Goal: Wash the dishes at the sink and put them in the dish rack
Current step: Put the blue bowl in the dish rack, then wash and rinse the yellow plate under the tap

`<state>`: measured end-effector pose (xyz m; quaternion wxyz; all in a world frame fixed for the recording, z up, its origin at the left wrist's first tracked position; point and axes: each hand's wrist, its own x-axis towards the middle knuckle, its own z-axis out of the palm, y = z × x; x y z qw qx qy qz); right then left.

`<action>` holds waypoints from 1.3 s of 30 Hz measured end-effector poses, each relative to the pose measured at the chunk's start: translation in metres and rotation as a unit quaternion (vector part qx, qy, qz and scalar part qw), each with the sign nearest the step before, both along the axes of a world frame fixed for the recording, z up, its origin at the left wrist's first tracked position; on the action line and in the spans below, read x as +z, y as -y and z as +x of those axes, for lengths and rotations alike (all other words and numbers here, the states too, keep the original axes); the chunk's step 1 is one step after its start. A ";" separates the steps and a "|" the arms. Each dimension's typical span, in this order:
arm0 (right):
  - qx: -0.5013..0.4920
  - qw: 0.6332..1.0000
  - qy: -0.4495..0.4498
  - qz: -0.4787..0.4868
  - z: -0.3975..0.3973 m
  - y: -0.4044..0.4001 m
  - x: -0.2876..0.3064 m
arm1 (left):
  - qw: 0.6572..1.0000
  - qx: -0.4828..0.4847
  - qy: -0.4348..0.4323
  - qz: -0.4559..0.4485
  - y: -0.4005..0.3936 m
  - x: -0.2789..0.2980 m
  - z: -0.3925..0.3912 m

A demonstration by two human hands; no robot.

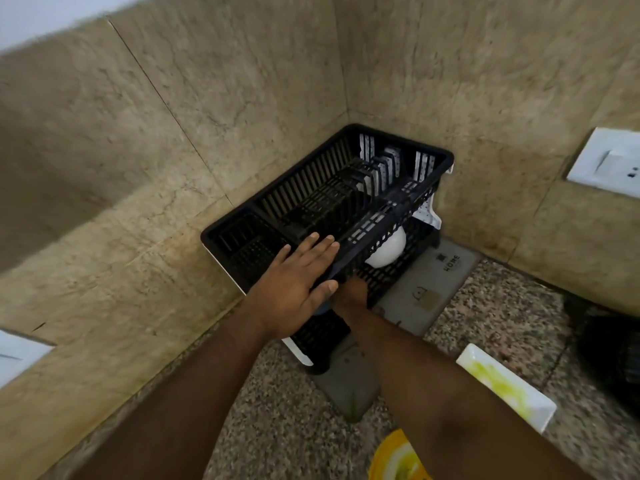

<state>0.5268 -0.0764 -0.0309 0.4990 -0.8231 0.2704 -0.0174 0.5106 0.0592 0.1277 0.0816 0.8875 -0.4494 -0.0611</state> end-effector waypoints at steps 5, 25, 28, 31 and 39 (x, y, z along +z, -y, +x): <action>-0.009 0.998 0.056 0.033 -0.047 0.009 0.019 | 0.999 0.003 0.039 0.002 0.001 -0.001 -0.003; 0.142 0.960 -0.206 -0.126 -0.367 0.063 0.018 | 0.890 0.379 -0.241 0.072 0.003 -0.149 -0.278; 0.119 0.977 -0.162 -0.077 -0.391 0.070 0.005 | 0.889 0.404 -0.216 0.013 0.012 -0.149 -0.295; 0.016 0.988 -0.150 -0.027 -0.436 0.091 0.008 | 0.895 0.385 -0.219 -0.060 0.036 -0.134 -0.317; -0.219 0.964 -0.084 0.128 -0.633 0.201 0.050 | 0.731 0.335 -0.568 -0.175 0.174 -0.118 -0.443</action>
